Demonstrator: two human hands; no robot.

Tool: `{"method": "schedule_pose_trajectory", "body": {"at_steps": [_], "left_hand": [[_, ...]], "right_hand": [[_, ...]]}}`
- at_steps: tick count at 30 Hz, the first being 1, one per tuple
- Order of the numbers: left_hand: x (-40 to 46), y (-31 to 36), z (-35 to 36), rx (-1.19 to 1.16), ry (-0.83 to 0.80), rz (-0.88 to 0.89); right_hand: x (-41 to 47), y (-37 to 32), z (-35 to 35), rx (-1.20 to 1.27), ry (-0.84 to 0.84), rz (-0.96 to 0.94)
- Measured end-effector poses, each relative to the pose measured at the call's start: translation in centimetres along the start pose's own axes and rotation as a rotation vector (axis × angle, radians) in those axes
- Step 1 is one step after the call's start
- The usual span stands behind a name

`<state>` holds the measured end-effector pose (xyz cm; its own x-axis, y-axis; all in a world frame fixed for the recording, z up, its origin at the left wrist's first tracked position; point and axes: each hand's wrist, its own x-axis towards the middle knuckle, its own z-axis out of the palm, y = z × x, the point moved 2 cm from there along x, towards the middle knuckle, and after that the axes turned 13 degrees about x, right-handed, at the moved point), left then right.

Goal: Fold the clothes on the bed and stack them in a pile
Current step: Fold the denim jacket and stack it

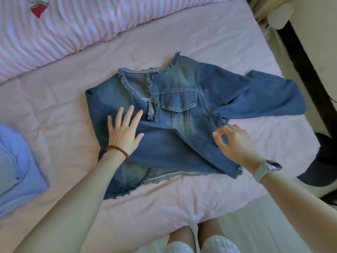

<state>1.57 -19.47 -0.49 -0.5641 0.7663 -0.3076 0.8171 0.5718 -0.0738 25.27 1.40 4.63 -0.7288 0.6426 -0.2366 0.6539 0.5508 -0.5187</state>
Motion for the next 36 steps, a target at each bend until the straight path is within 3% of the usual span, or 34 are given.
{"method": "schedule_pose_trajectory", "body": {"at_steps": [1, 3, 6, 9, 12, 14, 18, 21, 23, 25, 29, 30, 33, 36], "left_hand": [[1.1, 0.1, 0.0, 0.026, -0.052, 0.037], [3.1, 0.5, -0.2, 0.035, -0.152, 0.091], [4.6, 0.7, -1.1, -0.089, -0.186, 0.121], [4.1, 0.3, -2.7, -0.274, -0.167, 0.100], [3.2, -0.5, -4.6, -0.287, -0.051, 0.071], [3.2, -1.1, -6.1, -0.321, 0.030, 0.023], [5.6, -0.8, -8.6, -0.329, 0.265, -0.073], [7.9, 0.1, -8.9, -0.295, 0.225, -0.189], [8.2, 0.1, -7.9, -0.338, 0.149, -0.273], [6.6, -0.6, -6.7, -0.384, 0.175, -0.360], [0.6, -2.6, -1.9, -0.457, 0.019, -0.576], [-0.9, -2.9, -0.7, -0.410, -0.042, -0.573], [-3.4, -3.1, 2.3, -0.115, -0.203, -0.330], [-3.0, -4.1, 3.9, -0.048, -0.428, -0.333]], "right_hand": [[-0.7, -1.0, 0.9, -0.024, 0.007, -0.093], [-2.4, -1.7, 3.3, -0.153, -0.162, -0.170], [-4.6, 0.3, 5.5, -0.372, -0.401, 0.007], [-4.2, 2.8, 5.0, -0.274, -0.214, 0.176], [-3.1, 3.6, 1.8, 0.214, 0.041, 0.296], [-1.9, 3.7, -1.1, 0.386, 0.146, 0.317], [3.0, 2.4, -5.5, 0.475, 0.315, 0.253], [7.9, 2.1, -6.7, 0.281, 0.413, 0.330], [10.0, 1.8, -6.3, 0.141, 0.365, 0.429], [10.2, 0.6, -4.8, 0.028, 0.278, 0.397], [7.2, -2.6, 1.4, -0.125, -0.012, -0.045], [6.5, -2.9, 3.0, -0.162, -0.114, -0.062], [5.5, -1.8, 6.7, -0.255, -0.346, 0.020], [5.7, -0.5, 6.8, -0.288, -0.384, 0.041]]}}
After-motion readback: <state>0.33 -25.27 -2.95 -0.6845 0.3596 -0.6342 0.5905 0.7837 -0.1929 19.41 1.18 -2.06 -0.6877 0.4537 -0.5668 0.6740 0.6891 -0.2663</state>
